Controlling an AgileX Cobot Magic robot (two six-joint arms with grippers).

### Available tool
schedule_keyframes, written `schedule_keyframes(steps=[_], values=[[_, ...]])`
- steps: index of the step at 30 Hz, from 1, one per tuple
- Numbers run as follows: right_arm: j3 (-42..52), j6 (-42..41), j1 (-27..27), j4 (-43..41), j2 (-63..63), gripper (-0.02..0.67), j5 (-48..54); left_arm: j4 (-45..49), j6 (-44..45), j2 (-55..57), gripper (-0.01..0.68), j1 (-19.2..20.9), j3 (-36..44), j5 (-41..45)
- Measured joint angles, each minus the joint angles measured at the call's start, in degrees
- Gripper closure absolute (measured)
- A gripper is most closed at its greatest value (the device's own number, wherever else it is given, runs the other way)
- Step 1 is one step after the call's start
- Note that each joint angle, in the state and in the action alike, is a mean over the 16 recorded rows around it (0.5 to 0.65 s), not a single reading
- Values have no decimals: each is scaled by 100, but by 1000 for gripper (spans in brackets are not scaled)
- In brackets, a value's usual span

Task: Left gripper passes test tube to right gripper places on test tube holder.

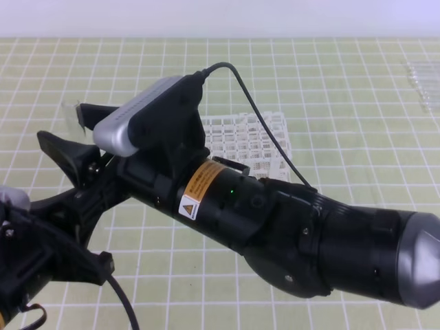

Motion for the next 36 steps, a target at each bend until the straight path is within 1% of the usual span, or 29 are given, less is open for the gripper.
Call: schedule_keyframes(steps=[5,7,11,16,17,21,26,30,36], values=[[-17,79,-7,1,26,325,-55,-31,-1,2,626,0,2,8],[-17,116,-8,1,27,361,-80,-15,0,1,632,0,1,20],[-17,191,-9,1,27,436,-132,-76,-5,4,608,-1,5,1],[-17,270,-9,1,27,507,-161,-13,6,1,632,0,-1,17],[-17,276,-9,0,27,519,-166,-28,10,2,626,0,0,10],[-17,286,-9,-7,27,548,-186,-12,70,1,628,0,-2,-34],[-17,291,-9,-33,27,552,-196,-18,145,-1,608,2,-3,-122],[-17,289,-9,-63,27,552,-189,-3,211,-1,542,3,-4,-204],[-17,278,-9,-105,27,552,-168,-30,242,-2,362,3,-3,-278]])
